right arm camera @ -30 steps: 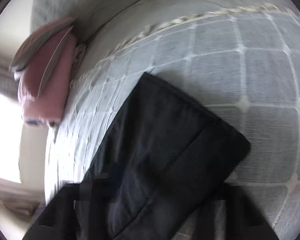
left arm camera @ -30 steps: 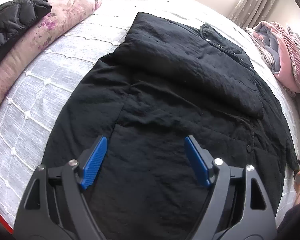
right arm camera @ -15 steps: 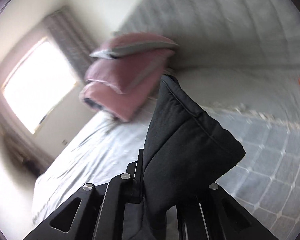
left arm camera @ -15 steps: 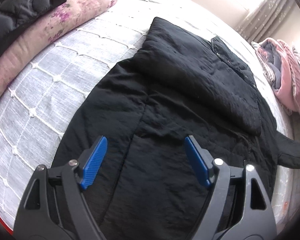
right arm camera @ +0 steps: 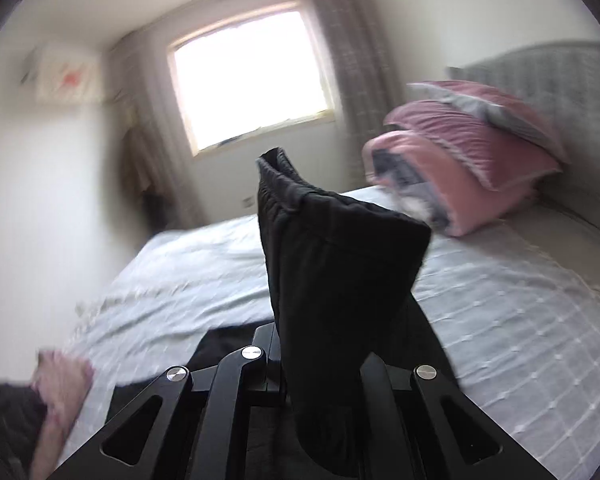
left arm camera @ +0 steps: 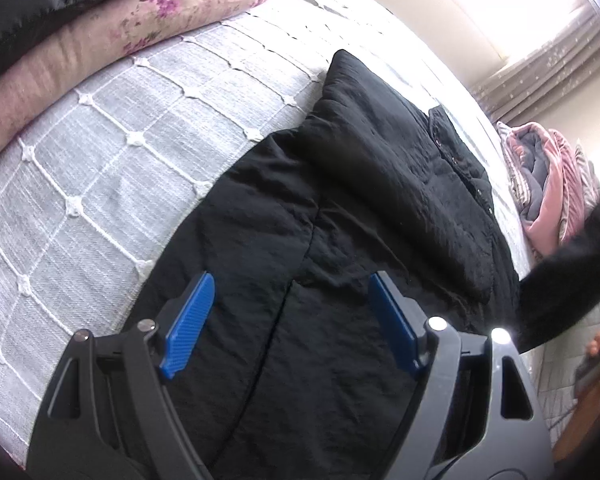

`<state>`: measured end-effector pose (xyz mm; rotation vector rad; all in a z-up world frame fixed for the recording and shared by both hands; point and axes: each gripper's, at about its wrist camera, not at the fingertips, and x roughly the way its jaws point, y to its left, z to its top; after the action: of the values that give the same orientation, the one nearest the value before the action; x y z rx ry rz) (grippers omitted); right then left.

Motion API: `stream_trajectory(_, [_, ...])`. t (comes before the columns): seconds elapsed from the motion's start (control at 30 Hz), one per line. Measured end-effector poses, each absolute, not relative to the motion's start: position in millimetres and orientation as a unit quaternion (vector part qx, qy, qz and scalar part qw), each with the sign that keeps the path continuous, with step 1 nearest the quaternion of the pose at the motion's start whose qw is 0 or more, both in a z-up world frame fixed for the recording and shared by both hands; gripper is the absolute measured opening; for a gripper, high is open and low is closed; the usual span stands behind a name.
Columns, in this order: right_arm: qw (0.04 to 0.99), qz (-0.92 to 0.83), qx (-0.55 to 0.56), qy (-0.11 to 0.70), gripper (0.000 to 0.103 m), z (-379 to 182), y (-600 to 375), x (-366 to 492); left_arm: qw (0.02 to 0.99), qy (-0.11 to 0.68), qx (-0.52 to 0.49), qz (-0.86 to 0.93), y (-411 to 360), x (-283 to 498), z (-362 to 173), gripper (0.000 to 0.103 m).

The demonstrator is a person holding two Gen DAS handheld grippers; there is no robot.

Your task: Fold large clothes

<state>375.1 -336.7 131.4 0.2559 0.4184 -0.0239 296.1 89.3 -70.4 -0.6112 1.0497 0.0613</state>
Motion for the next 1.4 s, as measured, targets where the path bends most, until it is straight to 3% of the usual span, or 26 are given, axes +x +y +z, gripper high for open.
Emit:
stream_trajectory(0.13, [0.959, 0.034, -0.017, 0.281, 0.009, 71.9, -219.0, 400.1, 0.816, 0.493, -0.301, 0.034, 101.4, 295.4, -72.8, 0.08])
stream_trajectory(0.3, [0.915, 0.045, -0.122, 0.382, 0.011, -22.4, -162.4, 403.2, 0.809, 0.495, -0.315, 0.037, 111.2, 294.2, -77.3, 0.08])
stream_trajectory(0.5, [0.905, 0.064, -0.089, 0.412, 0.017, -39.3, -191.0, 400.9, 0.81, 0.497, -0.311, 0.033, 108.9, 297.2, -78.0, 0.08])
stream_trajectory(0.6, [0.9, 0.088, -0.095, 0.417, 0.032, -32.7, -178.8, 395.4, 0.809, 0.499, -0.308, 0.03, 105.6, 298.8, -79.1, 0.08])
stream_trajectory(0.67, [0.896, 0.11, -0.079, 0.422, 0.06, -32.5, -174.8, 391.0, 0.81, 0.5, -0.304, 0.033, 104.4, 298.7, -79.4, 0.08])
stream_trajectory(0.73, [0.896, 0.138, -0.047, 0.419, 0.063, -31.1, -172.5, 387.3, 0.81, 0.501, -0.302, 0.035, 104.2, 299.3, -80.1, 0.08])
stream_trajectory(0.9, [0.903, 0.11, -0.043, 0.414, 0.06, -33.6, -156.4, 394.3, 0.812, 0.503, -0.296, 0.037, 102.4, 301.3, -81.6, 0.08])
stream_trajectory(0.93, [0.903, 0.107, -0.06, 0.413, 0.044, -37.5, -151.1, 397.1, 0.812, 0.503, -0.293, 0.037, 101.5, 301.5, -81.6, 0.08])
stream_trajectory(0.97, [0.902, 0.101, -0.074, 0.414, 0.02, -40.2, -147.4, 400.3, 0.813, 0.503, -0.292, 0.037, 101.1, 301.8, -81.5, 0.08])
stream_trajectory(1.0, [0.903, 0.092, -0.074, 0.414, 0.016, -40.9, -146.8, 402.5, 0.813, 0.503, -0.291, 0.037, 100.8, 302.6, -81.6, 0.08])
stream_trajectory(1.27, [0.949, 0.021, 0.075, 0.307, 0.011, 6.4, -182.9, 413.0, 0.816, 0.503, -0.283, 0.029, 94.1, 305.0, -79.6, 0.08])
stream_trajectory(1.33, [0.942, 0.006, 0.107, 0.317, 0.013, -1.3, -186.8, 421.4, 0.816, 0.503, -0.283, 0.029, 93.9, 304.5, -79.4, 0.08])
stream_trajectory(1.4, [0.917, 0.031, 0.107, 0.384, 0.021, -28.0, -176.5, 437.8, 0.815, 0.503, -0.286, 0.031, 95.3, 304.0, -79.8, 0.08])
